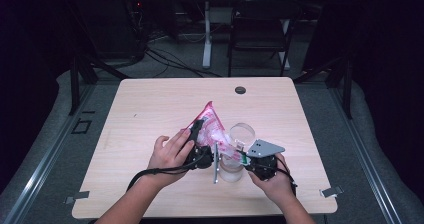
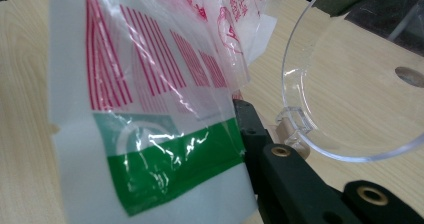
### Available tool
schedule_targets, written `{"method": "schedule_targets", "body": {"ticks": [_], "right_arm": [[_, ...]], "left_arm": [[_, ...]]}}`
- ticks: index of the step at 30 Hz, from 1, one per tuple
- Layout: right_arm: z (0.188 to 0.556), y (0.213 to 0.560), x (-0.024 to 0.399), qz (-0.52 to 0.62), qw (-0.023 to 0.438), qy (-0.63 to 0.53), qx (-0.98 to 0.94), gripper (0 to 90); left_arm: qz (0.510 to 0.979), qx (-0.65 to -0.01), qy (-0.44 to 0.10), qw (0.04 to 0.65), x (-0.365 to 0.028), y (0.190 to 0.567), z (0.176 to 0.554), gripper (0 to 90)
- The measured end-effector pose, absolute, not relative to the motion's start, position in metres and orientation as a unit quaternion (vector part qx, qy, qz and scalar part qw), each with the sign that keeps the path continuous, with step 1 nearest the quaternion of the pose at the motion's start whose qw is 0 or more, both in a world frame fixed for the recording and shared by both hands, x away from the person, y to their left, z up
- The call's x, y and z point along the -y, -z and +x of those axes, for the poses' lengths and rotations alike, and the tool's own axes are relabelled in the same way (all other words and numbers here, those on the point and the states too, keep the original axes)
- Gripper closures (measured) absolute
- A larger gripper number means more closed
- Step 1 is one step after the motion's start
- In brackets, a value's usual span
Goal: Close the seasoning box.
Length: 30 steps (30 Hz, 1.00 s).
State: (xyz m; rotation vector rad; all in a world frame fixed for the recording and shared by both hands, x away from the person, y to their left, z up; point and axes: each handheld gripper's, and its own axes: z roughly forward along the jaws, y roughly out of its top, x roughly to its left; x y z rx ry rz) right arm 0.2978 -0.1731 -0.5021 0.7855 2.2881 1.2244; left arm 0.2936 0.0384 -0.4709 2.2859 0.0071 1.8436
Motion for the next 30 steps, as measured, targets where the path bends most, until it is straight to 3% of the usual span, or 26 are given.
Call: {"method": "schedule_targets", "body": {"ticks": [30], "right_arm": [[0.2996,0.5027,0.1763,0.292,0.206,-0.446,-0.821,90.0]], "left_arm": [[0.769,0.009,-0.631,0.098,-0.0336,0.4673,0.2922,61.7]]}}
